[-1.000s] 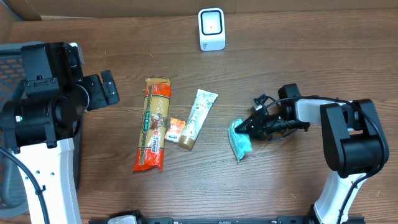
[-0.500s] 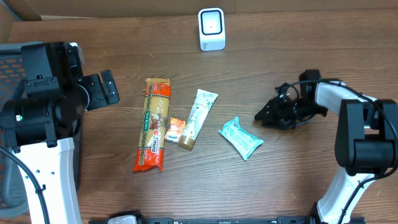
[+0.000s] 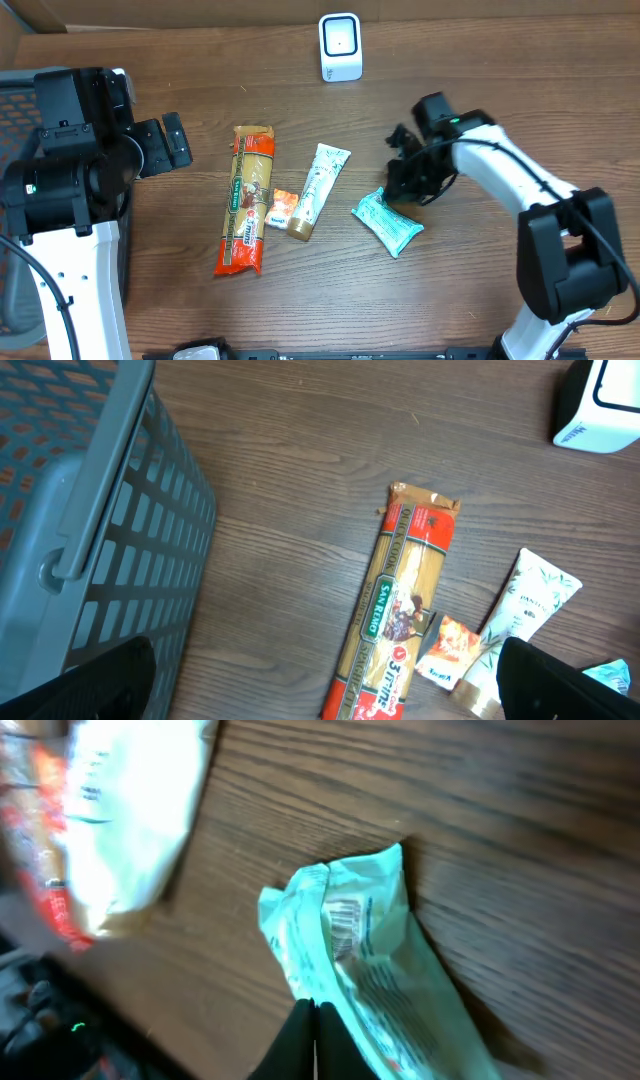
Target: Scan the item barcode
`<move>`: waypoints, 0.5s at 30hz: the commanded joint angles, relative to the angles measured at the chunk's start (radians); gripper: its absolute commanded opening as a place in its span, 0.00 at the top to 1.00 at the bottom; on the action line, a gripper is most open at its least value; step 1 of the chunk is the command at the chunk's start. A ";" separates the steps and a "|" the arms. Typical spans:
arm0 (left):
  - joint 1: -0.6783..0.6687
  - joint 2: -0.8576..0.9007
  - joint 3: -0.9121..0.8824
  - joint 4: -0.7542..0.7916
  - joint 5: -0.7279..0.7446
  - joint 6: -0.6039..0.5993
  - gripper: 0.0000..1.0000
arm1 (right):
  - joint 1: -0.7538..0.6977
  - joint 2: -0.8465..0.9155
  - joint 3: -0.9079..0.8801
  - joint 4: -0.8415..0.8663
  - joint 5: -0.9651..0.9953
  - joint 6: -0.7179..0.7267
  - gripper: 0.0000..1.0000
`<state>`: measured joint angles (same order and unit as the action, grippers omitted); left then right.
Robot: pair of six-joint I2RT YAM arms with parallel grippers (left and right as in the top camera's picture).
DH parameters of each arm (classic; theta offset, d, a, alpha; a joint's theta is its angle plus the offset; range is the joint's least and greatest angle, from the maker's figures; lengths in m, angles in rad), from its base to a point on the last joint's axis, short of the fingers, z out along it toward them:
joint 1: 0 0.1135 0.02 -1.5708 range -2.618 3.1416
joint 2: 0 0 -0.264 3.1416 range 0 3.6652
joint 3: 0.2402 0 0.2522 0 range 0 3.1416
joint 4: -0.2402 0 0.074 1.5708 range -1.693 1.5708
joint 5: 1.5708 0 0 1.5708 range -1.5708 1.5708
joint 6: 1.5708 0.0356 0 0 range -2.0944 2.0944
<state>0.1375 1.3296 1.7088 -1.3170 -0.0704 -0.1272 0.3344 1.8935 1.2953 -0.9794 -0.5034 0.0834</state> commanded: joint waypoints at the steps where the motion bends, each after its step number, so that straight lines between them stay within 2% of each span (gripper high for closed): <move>1: -0.002 0.005 0.006 0.001 0.012 0.016 0.00 | 0.044 -0.010 -0.045 0.036 0.173 0.106 0.96; 10: -0.002 0.005 0.006 0.001 0.012 0.016 0.00 | 0.090 0.044 -0.137 0.159 0.240 0.134 0.96; 15: -0.002 0.005 0.006 0.001 0.012 0.015 0.00 | 0.088 0.120 -0.143 0.162 0.323 0.135 0.94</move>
<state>0.1375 1.3296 1.7088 -1.3170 -0.0708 -0.1272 0.4191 1.9175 1.1938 -0.8185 -0.3271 0.2096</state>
